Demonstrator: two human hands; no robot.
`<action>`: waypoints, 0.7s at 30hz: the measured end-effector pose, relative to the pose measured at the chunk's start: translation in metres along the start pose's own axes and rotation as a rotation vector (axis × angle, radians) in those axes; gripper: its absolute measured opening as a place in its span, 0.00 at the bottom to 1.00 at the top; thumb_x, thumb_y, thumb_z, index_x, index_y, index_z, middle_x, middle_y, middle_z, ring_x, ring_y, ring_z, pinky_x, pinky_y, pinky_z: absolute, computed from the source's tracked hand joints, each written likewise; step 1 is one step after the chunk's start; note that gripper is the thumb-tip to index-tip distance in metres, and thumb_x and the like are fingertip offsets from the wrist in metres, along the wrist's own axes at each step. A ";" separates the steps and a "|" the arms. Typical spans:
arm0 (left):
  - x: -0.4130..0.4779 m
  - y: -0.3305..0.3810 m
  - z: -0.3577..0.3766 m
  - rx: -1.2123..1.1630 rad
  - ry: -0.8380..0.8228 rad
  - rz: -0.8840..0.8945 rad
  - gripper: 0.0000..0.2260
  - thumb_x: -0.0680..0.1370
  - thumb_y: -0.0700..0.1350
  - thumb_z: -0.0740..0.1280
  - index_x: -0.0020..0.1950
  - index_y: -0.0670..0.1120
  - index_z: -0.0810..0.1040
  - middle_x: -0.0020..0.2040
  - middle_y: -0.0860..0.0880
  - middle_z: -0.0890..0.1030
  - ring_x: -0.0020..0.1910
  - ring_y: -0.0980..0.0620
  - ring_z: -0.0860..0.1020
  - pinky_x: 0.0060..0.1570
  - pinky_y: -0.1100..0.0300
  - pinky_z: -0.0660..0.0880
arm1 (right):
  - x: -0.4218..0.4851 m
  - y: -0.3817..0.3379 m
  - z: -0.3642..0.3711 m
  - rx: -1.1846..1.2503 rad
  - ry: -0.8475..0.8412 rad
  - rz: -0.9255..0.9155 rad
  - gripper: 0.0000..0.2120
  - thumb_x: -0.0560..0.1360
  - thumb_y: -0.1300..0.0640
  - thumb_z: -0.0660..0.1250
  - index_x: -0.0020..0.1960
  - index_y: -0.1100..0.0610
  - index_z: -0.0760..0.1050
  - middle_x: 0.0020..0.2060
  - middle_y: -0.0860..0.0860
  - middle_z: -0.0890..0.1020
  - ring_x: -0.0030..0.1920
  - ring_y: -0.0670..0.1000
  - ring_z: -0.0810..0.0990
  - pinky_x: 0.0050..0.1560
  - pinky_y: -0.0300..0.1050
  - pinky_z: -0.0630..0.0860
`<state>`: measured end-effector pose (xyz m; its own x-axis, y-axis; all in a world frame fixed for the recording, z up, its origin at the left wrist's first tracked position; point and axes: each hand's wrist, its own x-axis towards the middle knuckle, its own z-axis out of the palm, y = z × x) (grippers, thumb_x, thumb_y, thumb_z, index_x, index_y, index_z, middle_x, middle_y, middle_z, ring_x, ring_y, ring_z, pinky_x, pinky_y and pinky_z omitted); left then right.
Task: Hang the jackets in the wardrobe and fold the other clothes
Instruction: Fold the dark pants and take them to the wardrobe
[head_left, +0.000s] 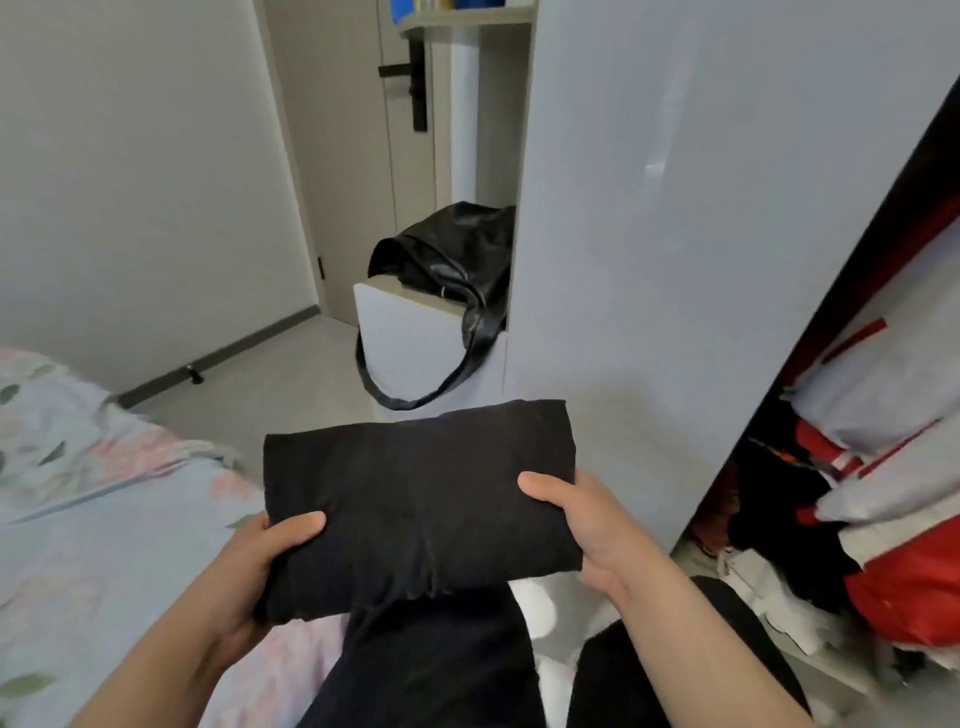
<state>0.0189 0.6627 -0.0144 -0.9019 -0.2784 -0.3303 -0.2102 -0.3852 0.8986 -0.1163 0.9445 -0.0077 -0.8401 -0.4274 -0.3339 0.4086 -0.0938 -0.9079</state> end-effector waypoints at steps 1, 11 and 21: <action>0.011 0.002 0.021 0.018 -0.041 -0.005 0.31 0.57 0.49 0.78 0.59 0.42 0.81 0.55 0.41 0.84 0.51 0.42 0.84 0.42 0.51 0.81 | -0.006 -0.008 -0.017 -0.014 0.059 -0.035 0.27 0.63 0.51 0.77 0.61 0.52 0.79 0.52 0.52 0.86 0.52 0.55 0.85 0.48 0.52 0.82; 0.119 -0.039 0.174 0.133 -0.315 -0.144 0.28 0.60 0.46 0.78 0.58 0.40 0.79 0.53 0.39 0.84 0.50 0.41 0.84 0.38 0.56 0.82 | -0.049 -0.005 -0.139 -0.103 0.514 -0.293 0.28 0.57 0.44 0.80 0.55 0.33 0.76 0.54 0.39 0.84 0.53 0.41 0.83 0.46 0.37 0.80; 0.215 -0.072 0.283 0.266 -0.618 -0.306 0.31 0.49 0.52 0.83 0.50 0.43 0.85 0.51 0.38 0.85 0.49 0.38 0.84 0.38 0.54 0.82 | -0.049 -0.006 -0.215 0.044 0.862 -0.200 0.25 0.64 0.61 0.78 0.52 0.37 0.80 0.53 0.46 0.85 0.53 0.49 0.85 0.50 0.49 0.82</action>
<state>-0.2666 0.8791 -0.0684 -0.8196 0.3843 -0.4250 -0.5001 -0.1180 0.8579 -0.1540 1.1590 -0.0403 -0.8668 0.4249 -0.2610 0.2238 -0.1363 -0.9651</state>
